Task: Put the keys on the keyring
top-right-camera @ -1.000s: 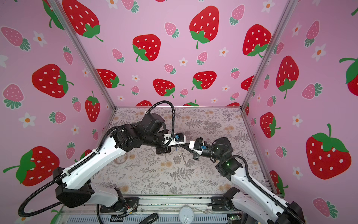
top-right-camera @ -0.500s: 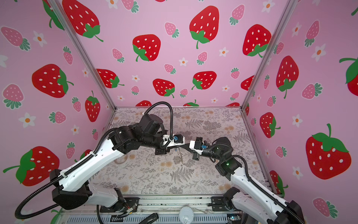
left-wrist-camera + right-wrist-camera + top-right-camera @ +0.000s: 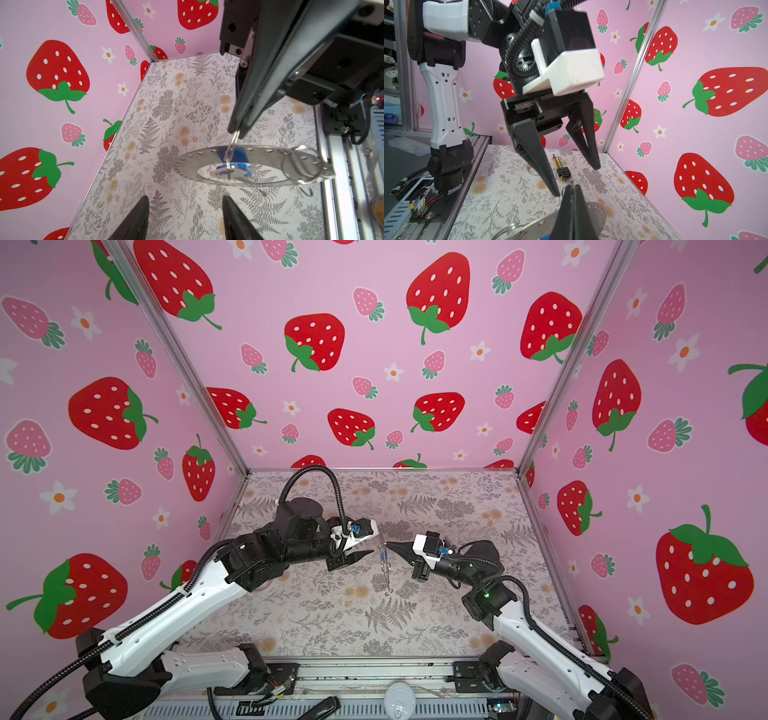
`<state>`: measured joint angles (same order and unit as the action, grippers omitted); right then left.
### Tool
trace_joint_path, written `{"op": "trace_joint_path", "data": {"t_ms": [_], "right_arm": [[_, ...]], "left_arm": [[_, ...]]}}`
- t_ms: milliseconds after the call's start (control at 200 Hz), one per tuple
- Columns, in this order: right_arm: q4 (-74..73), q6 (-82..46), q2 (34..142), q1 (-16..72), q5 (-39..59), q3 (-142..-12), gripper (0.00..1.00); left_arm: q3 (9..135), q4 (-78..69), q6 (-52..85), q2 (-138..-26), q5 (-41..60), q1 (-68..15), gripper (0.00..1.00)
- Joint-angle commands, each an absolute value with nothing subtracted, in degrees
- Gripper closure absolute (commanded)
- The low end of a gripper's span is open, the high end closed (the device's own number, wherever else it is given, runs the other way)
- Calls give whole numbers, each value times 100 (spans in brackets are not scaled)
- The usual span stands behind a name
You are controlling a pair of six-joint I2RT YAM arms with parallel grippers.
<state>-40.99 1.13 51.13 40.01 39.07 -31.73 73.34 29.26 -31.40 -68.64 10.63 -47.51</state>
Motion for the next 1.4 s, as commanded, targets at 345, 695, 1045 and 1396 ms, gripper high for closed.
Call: {"op": "trace_joint_path", "data": {"t_ms": [345,695,1045,1396], "right_arm": [[-5522,-610,5150,3999,3600,-3048,100],[-5651,-708,5177,3997,3469,-2954,100],[-5774,-813,5170,3996,3405,-2849,100],[-5821,-962,5133,4008,2970,-2731,100]], "left_arm": [[6607,1472,-2106,-6679,2225,-4742,53],[6596,1183,-1919,-6821,2604,-4780,56],[6791,1163,-1870,-7098,2159,-4817,59],[6874,1201,-1898,-7088,1699,-4926,64]]}}
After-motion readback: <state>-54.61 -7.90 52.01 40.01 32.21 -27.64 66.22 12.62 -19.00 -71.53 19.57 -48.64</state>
